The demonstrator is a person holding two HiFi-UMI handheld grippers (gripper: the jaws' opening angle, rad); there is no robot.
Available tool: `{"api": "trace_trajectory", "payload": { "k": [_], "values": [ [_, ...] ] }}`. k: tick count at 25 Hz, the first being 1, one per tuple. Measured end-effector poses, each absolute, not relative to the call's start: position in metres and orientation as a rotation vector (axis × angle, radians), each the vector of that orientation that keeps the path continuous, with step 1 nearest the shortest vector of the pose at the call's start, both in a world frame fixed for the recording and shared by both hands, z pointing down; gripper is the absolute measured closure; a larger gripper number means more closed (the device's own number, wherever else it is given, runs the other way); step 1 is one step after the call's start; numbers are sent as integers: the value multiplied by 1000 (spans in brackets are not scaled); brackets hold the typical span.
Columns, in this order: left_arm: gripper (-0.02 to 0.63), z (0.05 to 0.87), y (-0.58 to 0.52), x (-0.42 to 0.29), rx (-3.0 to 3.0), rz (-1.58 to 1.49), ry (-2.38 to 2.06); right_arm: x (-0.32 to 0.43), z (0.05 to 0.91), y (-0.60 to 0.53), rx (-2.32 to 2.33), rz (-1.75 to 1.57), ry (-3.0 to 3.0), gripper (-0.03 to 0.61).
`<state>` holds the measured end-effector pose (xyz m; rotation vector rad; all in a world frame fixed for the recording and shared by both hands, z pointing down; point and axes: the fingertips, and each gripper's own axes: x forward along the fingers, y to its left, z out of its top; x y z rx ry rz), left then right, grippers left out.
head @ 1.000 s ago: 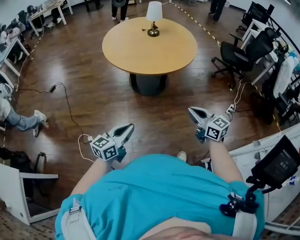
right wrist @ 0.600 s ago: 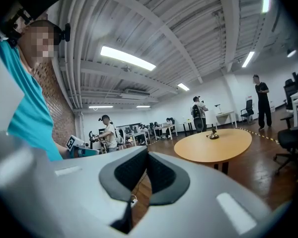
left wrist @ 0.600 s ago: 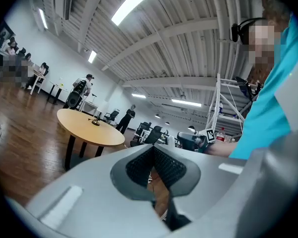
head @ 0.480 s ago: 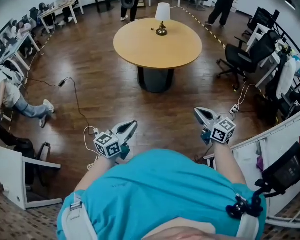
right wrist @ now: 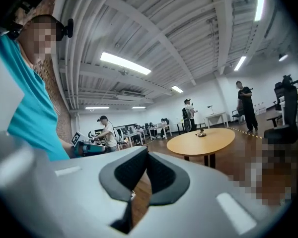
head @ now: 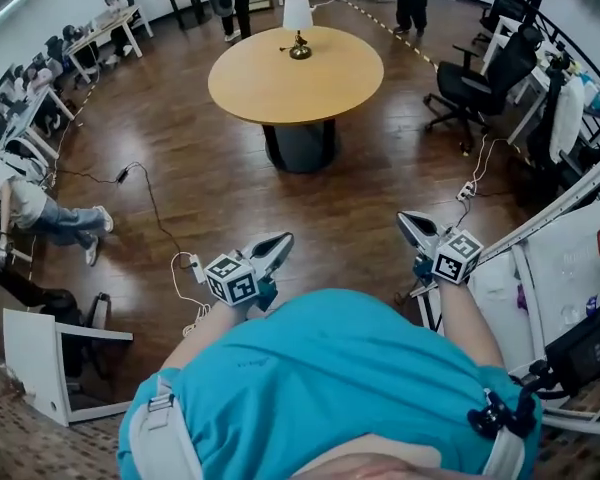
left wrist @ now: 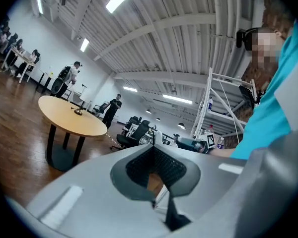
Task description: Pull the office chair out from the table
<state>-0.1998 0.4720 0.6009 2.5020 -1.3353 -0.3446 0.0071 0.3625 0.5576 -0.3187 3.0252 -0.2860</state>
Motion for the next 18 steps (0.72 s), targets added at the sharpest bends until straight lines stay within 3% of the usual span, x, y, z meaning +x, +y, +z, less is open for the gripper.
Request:
{"api": "trace_trajectory", "payload": {
  "k": [7,18],
  "values": [
    [583,594,482,-267,2548,-285,-1405,-53,570,363,-306,-300,3023,583],
    [582,596,497,-281,2479,-342,-1472,-63,565,369,-245,-291,3041,583]
  ]
}}
